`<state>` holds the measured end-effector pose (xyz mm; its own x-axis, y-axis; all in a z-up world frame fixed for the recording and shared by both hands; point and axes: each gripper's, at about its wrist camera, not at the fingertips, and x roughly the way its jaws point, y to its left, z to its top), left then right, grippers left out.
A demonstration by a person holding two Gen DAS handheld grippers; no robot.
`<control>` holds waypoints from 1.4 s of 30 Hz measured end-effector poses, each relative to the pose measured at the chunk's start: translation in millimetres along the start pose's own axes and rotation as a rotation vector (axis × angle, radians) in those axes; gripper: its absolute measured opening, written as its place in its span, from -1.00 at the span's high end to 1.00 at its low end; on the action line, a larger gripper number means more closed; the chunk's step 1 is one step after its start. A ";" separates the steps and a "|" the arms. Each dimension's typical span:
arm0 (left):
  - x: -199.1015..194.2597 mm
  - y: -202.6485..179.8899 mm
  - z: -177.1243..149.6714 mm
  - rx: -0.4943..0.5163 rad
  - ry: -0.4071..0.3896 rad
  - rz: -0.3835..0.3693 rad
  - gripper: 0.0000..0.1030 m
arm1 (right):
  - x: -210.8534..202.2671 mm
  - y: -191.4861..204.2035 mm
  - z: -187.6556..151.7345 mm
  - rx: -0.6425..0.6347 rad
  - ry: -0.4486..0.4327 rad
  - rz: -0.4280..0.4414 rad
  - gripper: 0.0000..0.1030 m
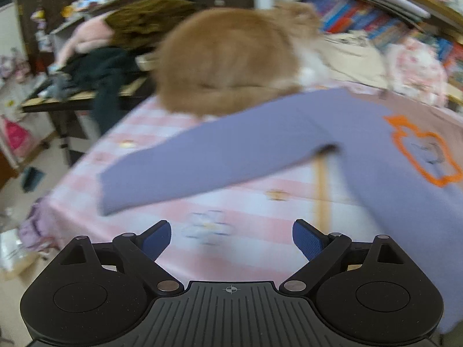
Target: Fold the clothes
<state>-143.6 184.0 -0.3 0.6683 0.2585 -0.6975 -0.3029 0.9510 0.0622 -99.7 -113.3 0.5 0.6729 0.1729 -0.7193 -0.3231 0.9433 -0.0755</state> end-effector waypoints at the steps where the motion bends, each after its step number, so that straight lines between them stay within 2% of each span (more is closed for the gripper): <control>1: 1.1 11.5 0.1 -0.018 -0.008 0.022 -0.81 | 0.6 4.9 1.1 -0.007 0.000 0.001 -0.80; 5: 7.0 53.4 1.4 -0.093 -0.029 0.115 -0.78 | 1.6 19.3 4.5 -0.036 0.000 0.001 -0.80; 7: 13.1 72.7 4.2 -0.144 -0.021 0.124 -0.62 | 3.2 24.2 5.5 -0.046 0.007 -0.001 -0.80; 8: 16.3 82.4 5.6 -0.169 -0.017 0.127 -0.48 | 4.0 26.5 6.0 -0.051 0.011 -0.002 -0.80; 12: 33.4 109.2 12.2 -0.281 0.018 0.081 -0.11 | 6.4 32.3 8.3 -0.067 0.023 -0.005 -0.80; 15: 44.6 122.9 14.1 -0.389 0.034 0.038 0.04 | 7.0 35.2 8.9 -0.079 0.037 -0.007 -0.80; 19: 49.6 129.3 17.3 -0.512 0.025 -0.041 0.06 | 6.6 35.5 8.3 -0.079 0.047 -0.007 -0.80; 24: 59.3 116.2 22.6 -0.587 0.030 -0.161 0.06 | 5.3 32.1 8.0 -0.068 0.051 -0.015 -0.80; 29: 63.5 109.1 26.2 -0.598 0.028 -0.166 0.06 | 7.0 25.0 7.0 -0.031 0.062 -0.036 -0.80; 34: 65.1 123.3 22.6 -0.705 0.028 -0.196 0.03 | 6.2 26.6 4.6 -0.048 0.064 -0.040 -0.80; 37: 66.9 124.0 24.3 -0.715 0.030 -0.194 -0.04 | 5.4 25.7 3.8 -0.051 0.061 -0.047 -0.80; 42: 67.4 123.1 25.4 -0.718 0.031 -0.188 -0.05 | 3.1 24.9 2.8 -0.063 0.048 -0.046 -0.80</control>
<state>-118.5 322.8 -21.5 0.7366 0.0870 -0.6707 -0.5618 0.6309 -0.5351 -103.8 -88.5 -1.7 0.6557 0.1142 -0.7463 -0.3347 0.9301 -0.1517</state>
